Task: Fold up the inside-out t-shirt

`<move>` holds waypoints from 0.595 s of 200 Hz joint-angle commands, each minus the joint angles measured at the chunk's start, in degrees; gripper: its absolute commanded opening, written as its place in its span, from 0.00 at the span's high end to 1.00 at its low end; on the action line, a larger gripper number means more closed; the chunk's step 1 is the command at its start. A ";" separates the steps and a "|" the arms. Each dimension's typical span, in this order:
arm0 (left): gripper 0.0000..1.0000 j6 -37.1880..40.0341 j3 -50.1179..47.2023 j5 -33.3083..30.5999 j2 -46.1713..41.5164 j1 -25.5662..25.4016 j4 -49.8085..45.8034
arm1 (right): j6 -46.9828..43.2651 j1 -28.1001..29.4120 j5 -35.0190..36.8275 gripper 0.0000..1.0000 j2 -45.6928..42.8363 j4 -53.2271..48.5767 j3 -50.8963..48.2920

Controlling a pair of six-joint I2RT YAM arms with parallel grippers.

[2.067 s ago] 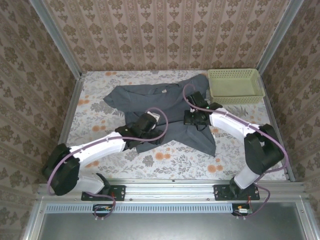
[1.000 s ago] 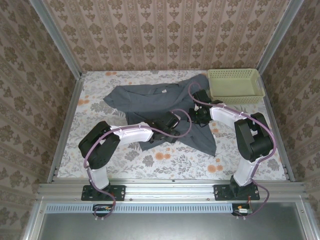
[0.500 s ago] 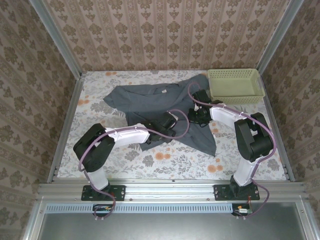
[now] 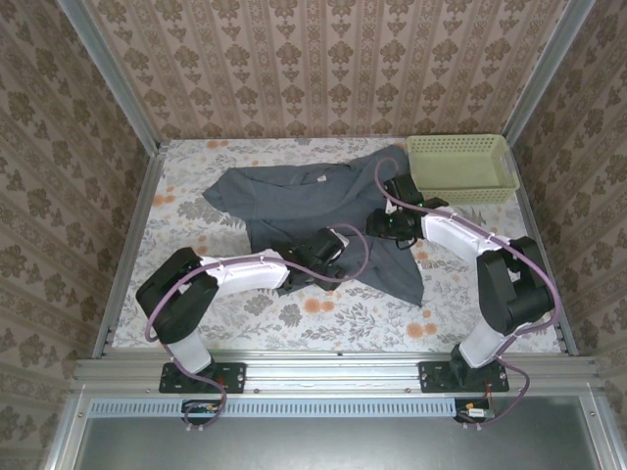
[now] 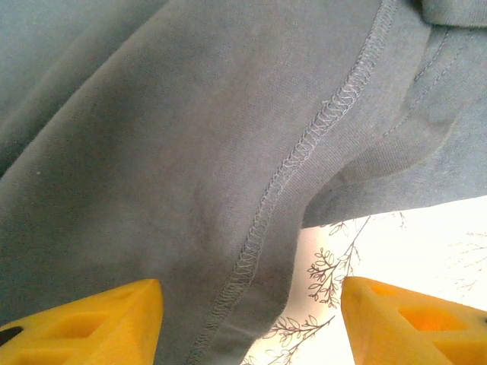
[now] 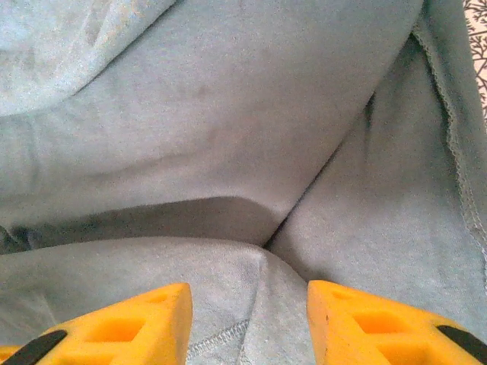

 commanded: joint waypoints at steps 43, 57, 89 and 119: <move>0.48 0.88 1.60 -4.75 2.15 -0.05 -2.52 | 0.77 -0.13 2.62 0.48 -7.26 -1.30 -4.76; 0.51 0.88 1.58 -4.85 2.11 -0.08 -2.42 | 0.88 -0.13 3.29 0.46 -9.09 -1.43 -5.61; 0.62 0.62 1.80 -5.44 1.48 -0.10 -2.53 | 1.05 -0.13 3.34 0.45 -11.76 -1.45 -7.23; 0.73 0.54 1.75 -4.70 0.72 0.46 -2.39 | 1.42 0.59 3.59 0.45 -13.83 0.54 -10.86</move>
